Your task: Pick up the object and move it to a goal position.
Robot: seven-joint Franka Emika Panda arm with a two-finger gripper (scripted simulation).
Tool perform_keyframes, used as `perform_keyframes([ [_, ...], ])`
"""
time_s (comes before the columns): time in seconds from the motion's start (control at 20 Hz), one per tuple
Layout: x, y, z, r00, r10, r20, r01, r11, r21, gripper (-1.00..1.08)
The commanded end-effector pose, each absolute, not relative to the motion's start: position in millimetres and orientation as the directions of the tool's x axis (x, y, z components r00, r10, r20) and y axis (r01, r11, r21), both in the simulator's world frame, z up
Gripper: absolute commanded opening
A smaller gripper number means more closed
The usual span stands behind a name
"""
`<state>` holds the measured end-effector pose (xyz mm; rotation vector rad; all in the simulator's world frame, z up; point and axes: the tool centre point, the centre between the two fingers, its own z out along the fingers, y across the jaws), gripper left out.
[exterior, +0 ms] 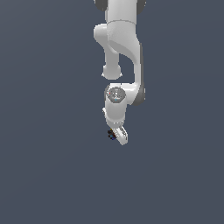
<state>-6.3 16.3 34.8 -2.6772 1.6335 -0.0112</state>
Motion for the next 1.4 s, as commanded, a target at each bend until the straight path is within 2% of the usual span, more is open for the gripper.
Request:
perform_keyframes([
  [0.0,-9.4,16.5,29.7,0.458,-0.889,0.000,-0.889,-0.458,0.000,-1.00],
  [0.75,-12.4,22.3,48.7,0.457,-0.889,0.003,-0.889,-0.457,-0.008,-1.00],
  [1.35,-44.9,54.7,123.8,0.457,-0.889,0.001,-0.889,-0.457,-0.006,-1.00],
])
